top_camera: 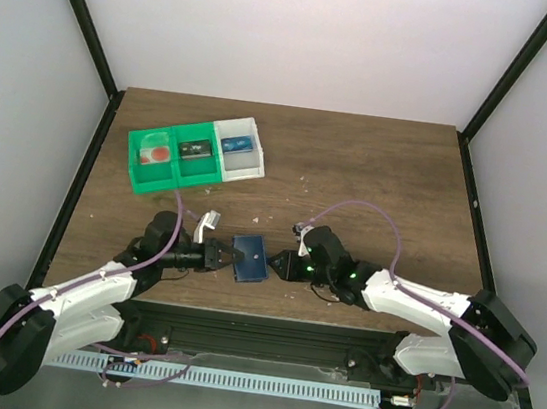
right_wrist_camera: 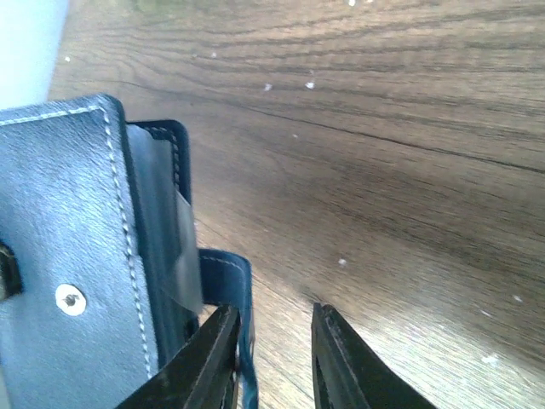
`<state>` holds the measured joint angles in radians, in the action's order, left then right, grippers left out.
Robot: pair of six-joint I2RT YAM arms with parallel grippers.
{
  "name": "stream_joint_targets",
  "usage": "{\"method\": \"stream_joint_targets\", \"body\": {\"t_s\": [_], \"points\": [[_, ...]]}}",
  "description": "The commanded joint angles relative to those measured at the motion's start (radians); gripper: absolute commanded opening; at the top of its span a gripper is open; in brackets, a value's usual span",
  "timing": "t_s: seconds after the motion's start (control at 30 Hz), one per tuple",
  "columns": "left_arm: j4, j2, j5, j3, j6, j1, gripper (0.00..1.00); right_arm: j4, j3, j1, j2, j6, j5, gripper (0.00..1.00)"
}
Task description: Take the credit cards out of the card holder
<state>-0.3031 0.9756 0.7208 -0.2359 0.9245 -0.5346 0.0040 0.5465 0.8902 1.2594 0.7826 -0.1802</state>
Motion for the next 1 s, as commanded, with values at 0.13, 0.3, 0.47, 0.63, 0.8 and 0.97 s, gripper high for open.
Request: {"method": "stream_joint_targets", "body": {"t_s": [0.13,0.3,0.47,0.63,0.8,0.97], "points": [[-0.071,-0.019,0.052,-0.013,0.048,0.001,0.0,0.15,-0.026,-0.018,0.016,0.018,-0.134,0.27],[-0.091,-0.033,0.052,0.001,0.06,0.001,0.0,0.156,-0.039,-0.027,-0.001,0.014,-0.136,0.03],[-0.07,-0.004,0.038,-0.003,0.052,0.001,0.0,0.164,-0.07,-0.03,-0.045,0.004,-0.127,0.01],[-0.068,0.074,0.024,-0.009,0.05,0.001,0.22,0.126,-0.072,-0.033,-0.046,-0.006,-0.102,0.0],[-0.019,0.104,-0.015,-0.031,0.02,0.001,0.47,0.083,-0.081,-0.038,-0.069,-0.007,-0.064,0.01],[0.212,0.108,-0.181,-0.11,-0.099,0.001,0.7,0.019,-0.077,-0.04,-0.096,-0.016,-0.002,0.01]]}}
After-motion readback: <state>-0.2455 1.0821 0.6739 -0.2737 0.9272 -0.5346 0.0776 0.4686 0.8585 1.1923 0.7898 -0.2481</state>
